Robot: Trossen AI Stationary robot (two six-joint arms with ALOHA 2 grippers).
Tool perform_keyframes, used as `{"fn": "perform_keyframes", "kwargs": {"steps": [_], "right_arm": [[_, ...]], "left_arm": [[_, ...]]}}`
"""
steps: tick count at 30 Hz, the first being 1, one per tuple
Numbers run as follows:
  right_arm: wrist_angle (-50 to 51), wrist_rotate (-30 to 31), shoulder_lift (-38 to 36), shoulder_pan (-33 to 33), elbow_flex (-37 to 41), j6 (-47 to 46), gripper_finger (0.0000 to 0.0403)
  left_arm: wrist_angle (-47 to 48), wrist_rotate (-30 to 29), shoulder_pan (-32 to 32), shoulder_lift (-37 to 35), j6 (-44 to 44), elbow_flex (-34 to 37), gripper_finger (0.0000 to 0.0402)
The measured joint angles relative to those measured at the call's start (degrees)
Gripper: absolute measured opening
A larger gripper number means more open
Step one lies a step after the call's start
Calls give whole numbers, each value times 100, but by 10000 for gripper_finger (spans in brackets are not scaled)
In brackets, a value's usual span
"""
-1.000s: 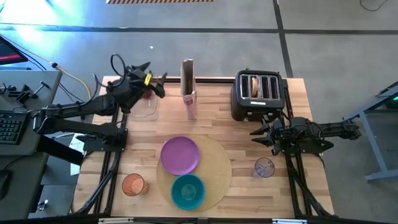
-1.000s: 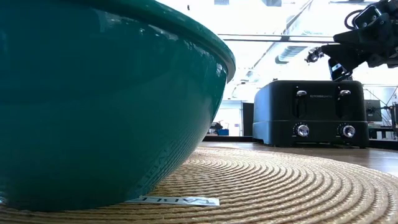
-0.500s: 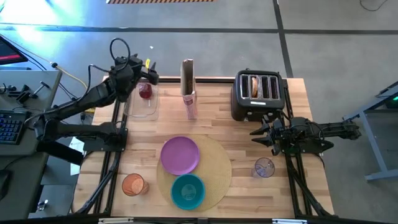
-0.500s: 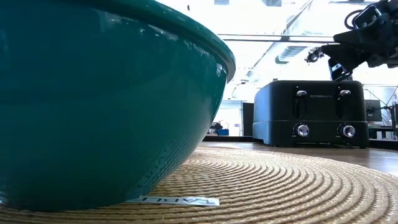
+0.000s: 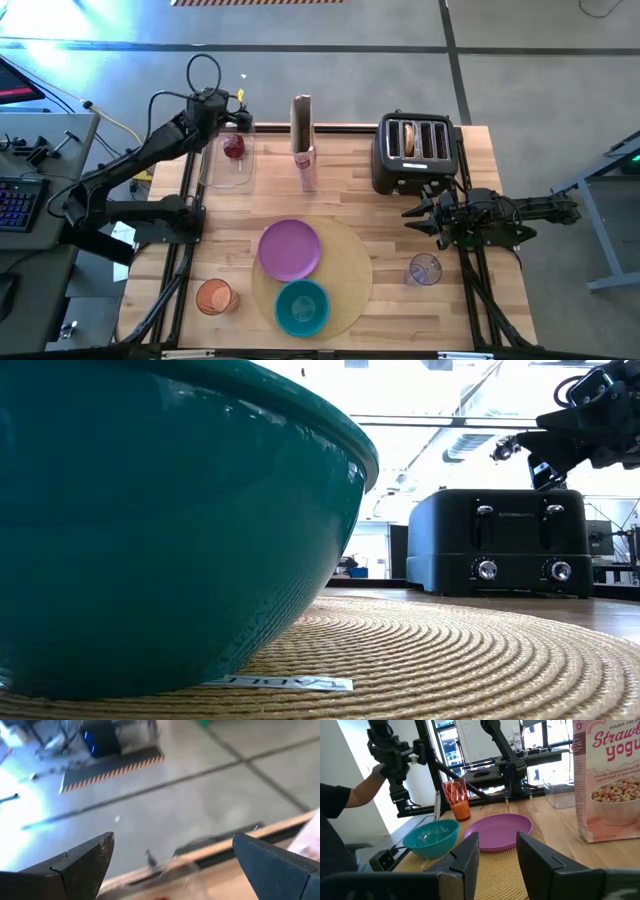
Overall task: Arrange a breakfast setting
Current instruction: Put the red apple on the purple plate
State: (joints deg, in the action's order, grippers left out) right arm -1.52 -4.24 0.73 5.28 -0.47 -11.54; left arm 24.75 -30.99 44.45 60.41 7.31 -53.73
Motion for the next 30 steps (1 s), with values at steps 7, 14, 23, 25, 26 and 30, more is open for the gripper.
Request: {"fn": "perform_keyframes", "kwargs": {"steps": [7,14,23,25,26,30], "right_arm": [[0,1,0,0,0,-1,114],[0,1,0,0,0,-1,114],[0,0,0,0,2,-1,115],[0,0,0,0,0,-1,114],[0,0,0,0,1,1,114],[0,-1,0,0,0,1,114]], "left_arm": [[445,574,446,417,222,2,397],[671,739,677,707,317,2,397],[1339,789,782,1005,510,2,397],[1376,866,779,1082,559,2,397],[1406,907,777,1130,563,2,397],[1527,945,779,1308,565,2,397]]}}
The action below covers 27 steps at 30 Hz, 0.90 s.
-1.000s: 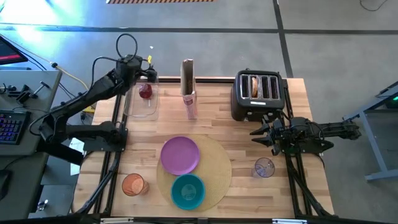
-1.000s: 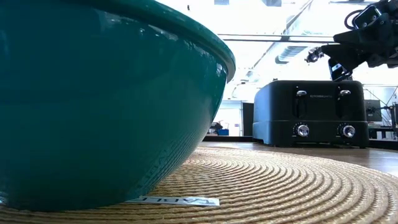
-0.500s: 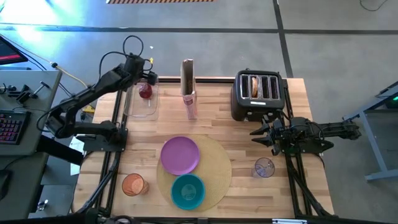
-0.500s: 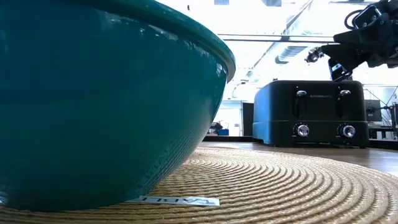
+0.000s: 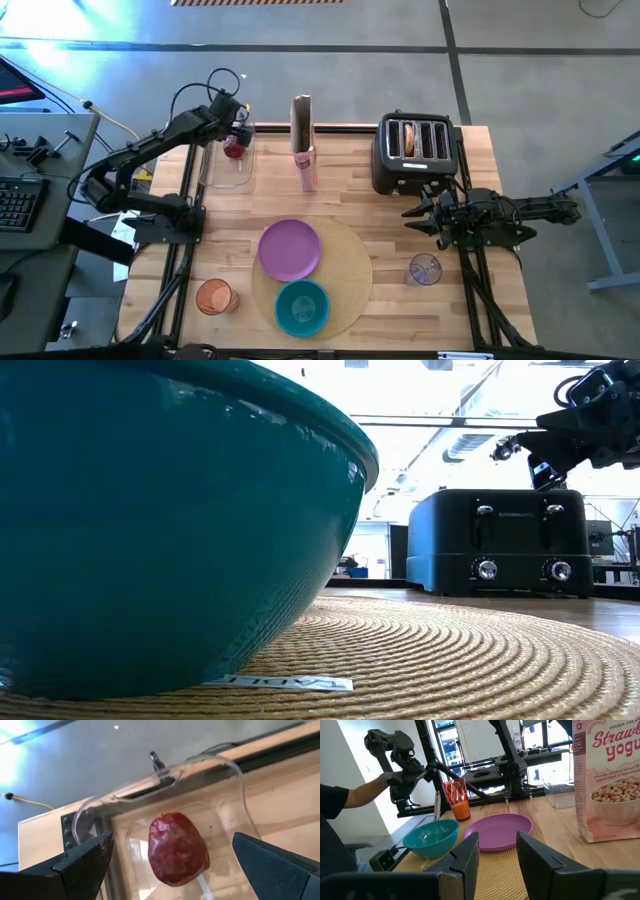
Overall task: Arrange a breakfast setting
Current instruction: Put the red apple on the purple plate
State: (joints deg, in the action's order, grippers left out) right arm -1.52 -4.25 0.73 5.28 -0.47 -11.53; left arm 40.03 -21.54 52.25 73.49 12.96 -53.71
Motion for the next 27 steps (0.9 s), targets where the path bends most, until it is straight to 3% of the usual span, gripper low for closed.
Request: {"fn": "perform_keyframes", "kwargs": {"steps": [27], "right_arm": [[0,2,0,0,1,0,114]], "left_arm": [[392,293,-15,803,1278,4,397]]}}
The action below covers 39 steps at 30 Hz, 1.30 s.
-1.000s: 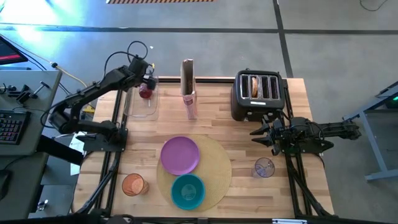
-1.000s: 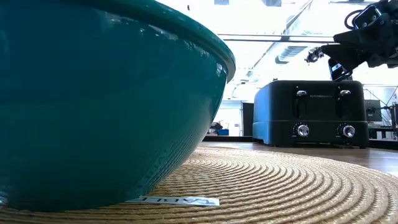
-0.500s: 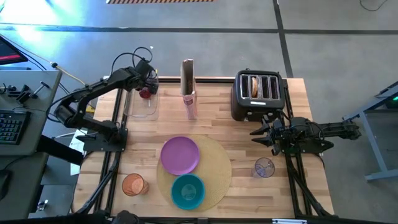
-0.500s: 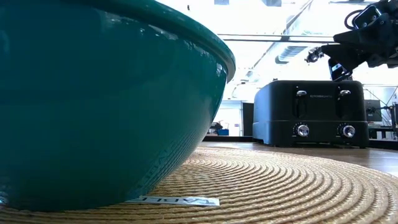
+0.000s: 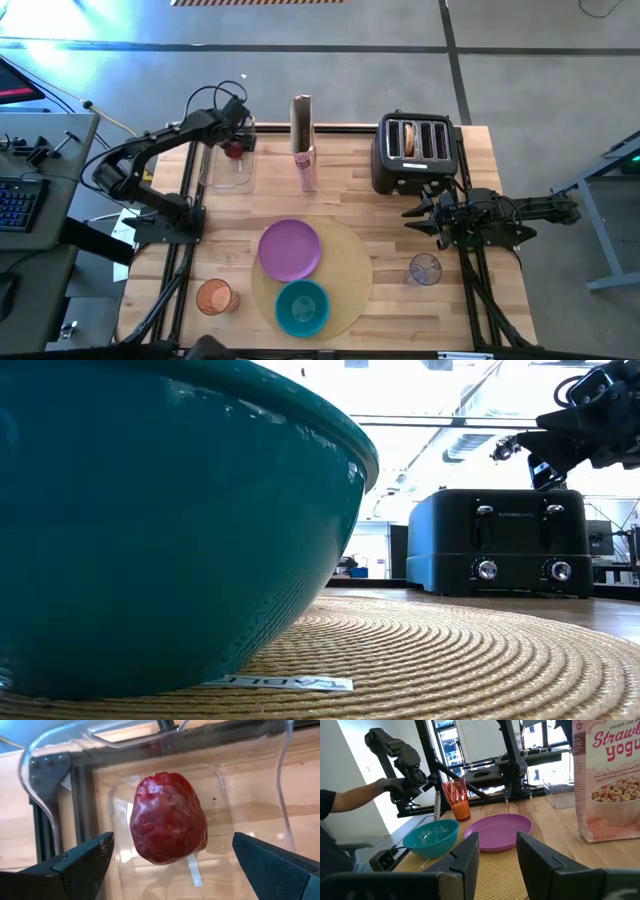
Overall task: Arrange a breakfast setting
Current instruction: Put the red apple on the purple plate
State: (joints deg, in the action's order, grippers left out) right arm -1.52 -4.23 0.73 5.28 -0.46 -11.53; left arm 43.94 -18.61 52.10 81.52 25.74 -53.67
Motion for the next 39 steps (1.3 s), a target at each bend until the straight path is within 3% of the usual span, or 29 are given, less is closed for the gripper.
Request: {"fn": "perform_keyframes", "kwargs": {"steps": [19,39], "right_arm": [[-1,-1,0,0,-1,-1,114],[0,-1,0,0,1,0,114]], "left_arm": [[-18,7,0,616,119,2,397],[-165,39,48,649,204,2,397]]}}
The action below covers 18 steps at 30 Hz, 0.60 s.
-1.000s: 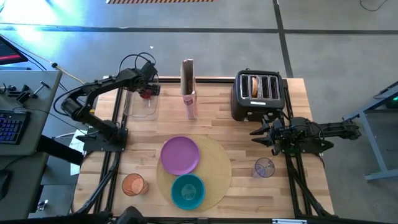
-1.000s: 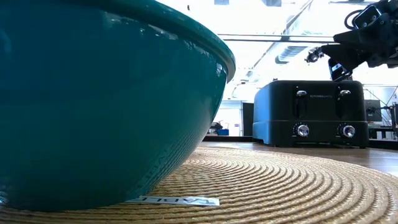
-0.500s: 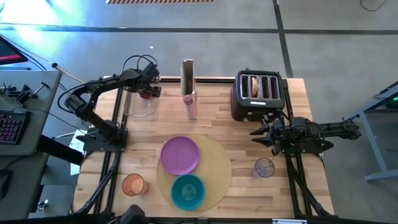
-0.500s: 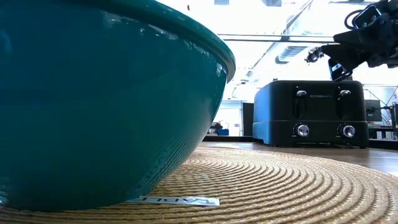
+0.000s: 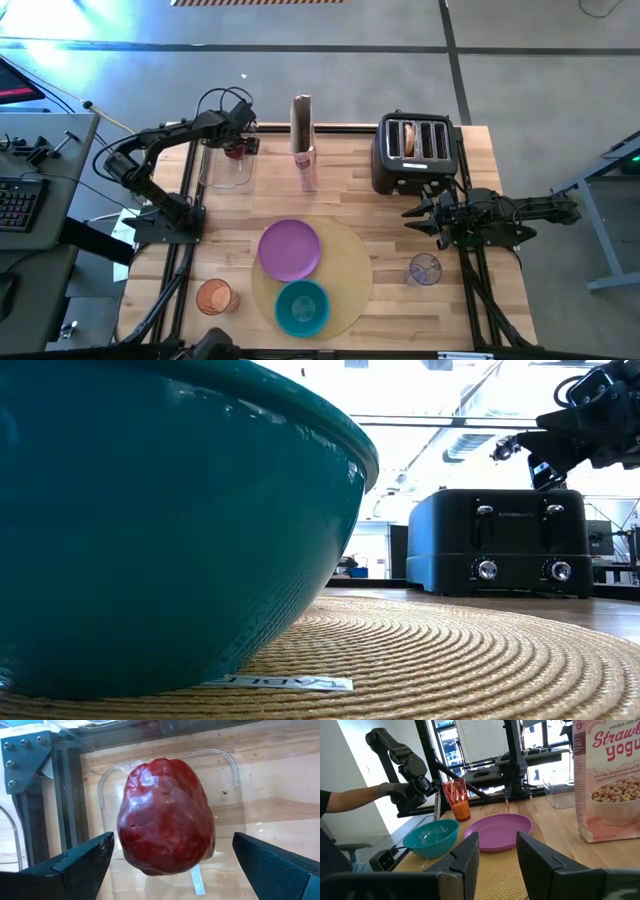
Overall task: Arrange a breakfast setting
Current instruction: Put the red apple on the purple plate
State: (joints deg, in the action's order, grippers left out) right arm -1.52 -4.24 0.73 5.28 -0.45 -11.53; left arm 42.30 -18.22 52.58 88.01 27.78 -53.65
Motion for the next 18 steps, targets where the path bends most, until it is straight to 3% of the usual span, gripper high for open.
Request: {"fn": "perform_keyframes", "kwargs": {"steps": [18], "right_arm": [[0,0,0,0,-1,-2,115]], "left_arm": [[-245,22,72,0,113,155,397]]}}
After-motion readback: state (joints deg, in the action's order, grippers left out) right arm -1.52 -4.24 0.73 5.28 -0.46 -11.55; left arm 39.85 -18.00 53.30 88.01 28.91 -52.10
